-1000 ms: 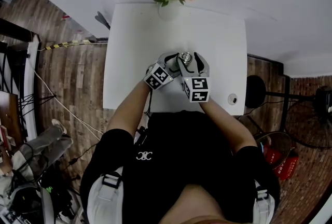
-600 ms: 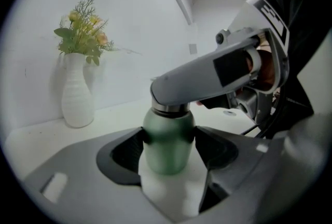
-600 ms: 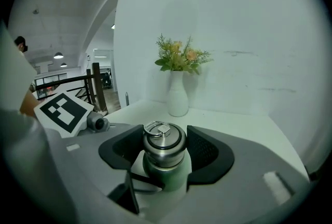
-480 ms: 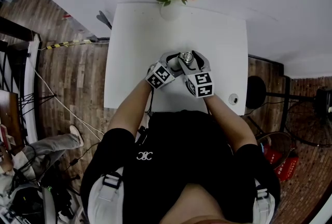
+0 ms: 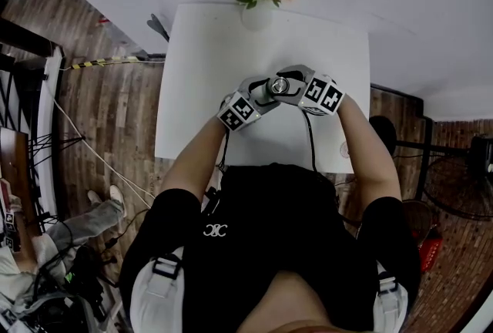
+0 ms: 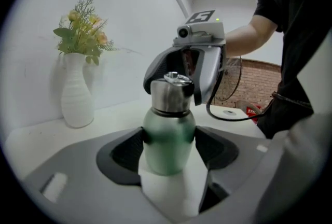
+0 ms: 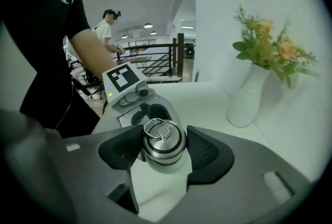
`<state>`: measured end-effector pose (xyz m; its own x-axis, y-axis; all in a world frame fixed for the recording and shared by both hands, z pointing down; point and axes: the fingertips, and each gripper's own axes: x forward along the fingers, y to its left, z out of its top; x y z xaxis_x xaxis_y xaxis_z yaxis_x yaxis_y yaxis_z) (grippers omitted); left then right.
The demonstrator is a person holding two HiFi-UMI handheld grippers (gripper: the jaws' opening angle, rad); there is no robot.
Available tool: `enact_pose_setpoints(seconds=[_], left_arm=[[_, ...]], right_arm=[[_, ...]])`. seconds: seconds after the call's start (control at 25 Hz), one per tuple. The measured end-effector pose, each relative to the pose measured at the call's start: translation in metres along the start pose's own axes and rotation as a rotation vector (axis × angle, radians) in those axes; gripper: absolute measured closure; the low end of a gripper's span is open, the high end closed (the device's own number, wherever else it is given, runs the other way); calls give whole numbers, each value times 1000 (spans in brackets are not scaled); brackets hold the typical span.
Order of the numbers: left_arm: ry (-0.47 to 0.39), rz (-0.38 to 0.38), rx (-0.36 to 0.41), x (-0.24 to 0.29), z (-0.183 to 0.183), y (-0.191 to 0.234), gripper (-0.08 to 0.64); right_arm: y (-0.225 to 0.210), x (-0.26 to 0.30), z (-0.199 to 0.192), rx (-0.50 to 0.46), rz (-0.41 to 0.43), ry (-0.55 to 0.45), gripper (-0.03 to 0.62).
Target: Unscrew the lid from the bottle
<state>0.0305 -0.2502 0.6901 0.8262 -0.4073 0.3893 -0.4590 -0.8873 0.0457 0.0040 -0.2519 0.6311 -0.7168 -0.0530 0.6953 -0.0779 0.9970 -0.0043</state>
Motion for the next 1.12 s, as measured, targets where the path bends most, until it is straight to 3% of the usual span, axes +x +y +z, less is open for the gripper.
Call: enact_pose_setpoints(seconds=[0.12, 0.2, 0.28, 0.4, 0.48, 0.64, 0.76, 0.88, 1.12], left_arm=[[2, 2, 0, 0, 0, 0, 195], [3, 2, -2, -1, -1, -1, 195], [3, 1, -3, -1, -1, -1, 195], [3, 2, -2, -1, -2, 1, 195], [1, 4, -5, -1, -3, 1, 195], [-1, 6, -6, 0, -3, 0, 195], [0, 11, -6, 0, -3, 2, 195], [1, 15, -9, 0, -4, 2, 195], [1, 20, -10, 0, -2, -1, 195]], right_arm=[[3, 1, -1, -52, 61, 89, 331], [4, -1, -1, -54, 52, 107, 331], [4, -5, 2, -34, 22, 87, 331], [7, -16, 9, 72, -28, 6, 330], [4, -23, 12, 147, -150, -72, 327], [-5, -36, 15, 351, -485, -264, 327], [-13, -33, 12, 486, -659, -323, 327], [-22, -27, 13, 553, -764, -352, 324], [-25, -17, 9, 571, -850, -313, 324]])
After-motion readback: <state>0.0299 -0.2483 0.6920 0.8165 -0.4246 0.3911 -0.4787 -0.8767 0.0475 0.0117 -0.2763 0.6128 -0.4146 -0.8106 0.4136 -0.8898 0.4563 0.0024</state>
